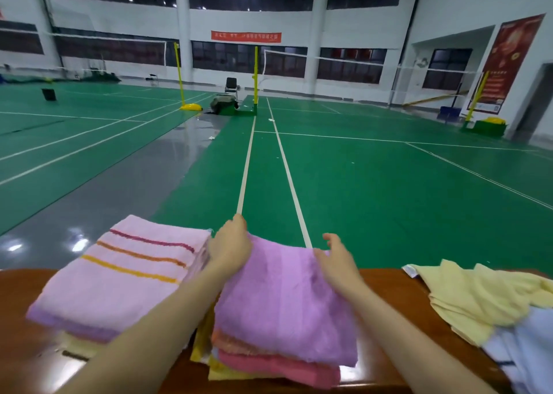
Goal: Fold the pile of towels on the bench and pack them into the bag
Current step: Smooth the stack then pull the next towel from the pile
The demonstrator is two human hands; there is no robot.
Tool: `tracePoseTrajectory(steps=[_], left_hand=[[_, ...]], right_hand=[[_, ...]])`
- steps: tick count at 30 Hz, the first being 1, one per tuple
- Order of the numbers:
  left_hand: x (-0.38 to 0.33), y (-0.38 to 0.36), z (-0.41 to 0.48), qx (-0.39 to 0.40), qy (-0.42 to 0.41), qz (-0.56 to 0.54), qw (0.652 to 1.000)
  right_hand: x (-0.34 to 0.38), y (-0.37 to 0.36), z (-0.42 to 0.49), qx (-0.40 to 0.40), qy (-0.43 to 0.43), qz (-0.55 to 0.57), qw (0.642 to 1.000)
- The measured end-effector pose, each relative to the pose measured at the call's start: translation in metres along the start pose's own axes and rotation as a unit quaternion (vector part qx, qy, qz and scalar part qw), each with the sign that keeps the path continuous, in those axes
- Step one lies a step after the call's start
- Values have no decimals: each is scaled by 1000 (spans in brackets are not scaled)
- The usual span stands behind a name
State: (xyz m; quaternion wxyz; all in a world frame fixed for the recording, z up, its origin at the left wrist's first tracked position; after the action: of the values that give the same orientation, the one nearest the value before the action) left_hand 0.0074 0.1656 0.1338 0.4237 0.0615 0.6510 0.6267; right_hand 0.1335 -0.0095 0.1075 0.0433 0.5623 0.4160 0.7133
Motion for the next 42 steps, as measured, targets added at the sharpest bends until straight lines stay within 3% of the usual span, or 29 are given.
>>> tracePoseTrajectory(steps=[3,6,9,16,42], left_hand=[[-44,-2,-22,-62,-145,93,983],[-63,-34,-46,5,-225,138,964],[-39,-65,-55,61,-191,163,966],[-25,-70,-54,62,-144,136,978],[-34,-66,-57,39,-168,137,975]], right_hand=[[19,-23,-19,-32,76,-219,972],[20,-35,-26,-40,120,-282,951],[-5,-45,-22,11,54,-270,961],[-5,-44,-27,5,51,-210,976],[-9,-40,-31,-6,76,-166,983]])
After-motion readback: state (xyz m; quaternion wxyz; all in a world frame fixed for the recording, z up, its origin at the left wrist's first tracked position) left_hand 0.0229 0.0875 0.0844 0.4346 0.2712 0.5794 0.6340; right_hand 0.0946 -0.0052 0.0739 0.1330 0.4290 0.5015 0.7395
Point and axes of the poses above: each hand's wrist, its own z-axis towards the middle knuckle, its own y-axis out of the back of the hand, x = y × z, the point moved 9 cm from there along z, towards the middle knuckle, and after that the axes turned 1 degree about -y, right-handed, at the moved point
